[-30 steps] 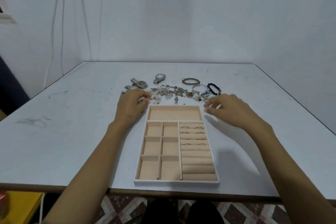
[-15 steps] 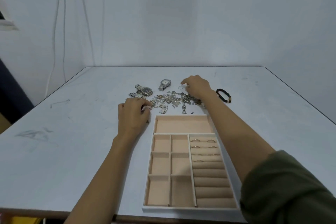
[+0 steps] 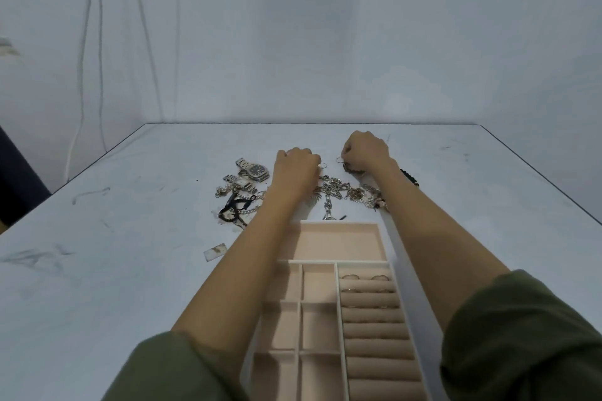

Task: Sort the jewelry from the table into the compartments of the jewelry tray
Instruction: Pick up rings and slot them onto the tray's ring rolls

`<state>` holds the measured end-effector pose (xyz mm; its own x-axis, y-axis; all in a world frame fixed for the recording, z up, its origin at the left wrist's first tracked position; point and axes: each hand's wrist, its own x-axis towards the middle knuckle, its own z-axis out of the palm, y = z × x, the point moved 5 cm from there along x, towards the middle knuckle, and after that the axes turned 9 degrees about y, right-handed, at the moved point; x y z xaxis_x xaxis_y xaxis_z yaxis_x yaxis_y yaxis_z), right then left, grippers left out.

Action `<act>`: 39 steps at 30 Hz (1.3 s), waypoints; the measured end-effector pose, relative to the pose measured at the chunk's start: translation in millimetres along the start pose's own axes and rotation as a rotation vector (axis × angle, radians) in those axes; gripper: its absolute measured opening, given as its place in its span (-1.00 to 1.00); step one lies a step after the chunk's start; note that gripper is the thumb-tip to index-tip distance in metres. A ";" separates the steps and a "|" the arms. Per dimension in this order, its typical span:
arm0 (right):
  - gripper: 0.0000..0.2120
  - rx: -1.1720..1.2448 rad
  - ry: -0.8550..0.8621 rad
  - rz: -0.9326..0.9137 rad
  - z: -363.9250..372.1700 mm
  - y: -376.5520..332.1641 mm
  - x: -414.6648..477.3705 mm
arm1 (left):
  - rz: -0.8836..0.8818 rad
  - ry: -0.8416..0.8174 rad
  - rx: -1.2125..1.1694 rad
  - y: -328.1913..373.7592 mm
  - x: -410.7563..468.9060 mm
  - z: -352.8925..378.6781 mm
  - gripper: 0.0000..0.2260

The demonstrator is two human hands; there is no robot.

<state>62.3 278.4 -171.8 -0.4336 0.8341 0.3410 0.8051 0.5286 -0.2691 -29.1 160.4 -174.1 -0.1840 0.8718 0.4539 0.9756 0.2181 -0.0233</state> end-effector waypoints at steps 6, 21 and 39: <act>-0.87 -0.032 -0.010 -0.015 -2.9 -2.0 0.2 | 0.051 -0.055 0.061 10.0 10.7 20.8 -0.75; -0.91 0.215 0.027 0.053 -4.9 4.7 -21.5 | -0.211 -0.065 -0.068 6.8 23.3 20.3 -0.77; -0.85 0.699 0.191 0.104 -66.7 28.3 -93.4 | -0.217 0.145 -0.682 -20.4 -15.5 -27.6 -0.96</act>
<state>152.6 204.9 -151.2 -0.2394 0.8773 0.4158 0.3647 0.4782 -0.7989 -42.9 130.3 -156.0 -0.4102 0.7626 0.5001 0.7849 0.0159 0.6194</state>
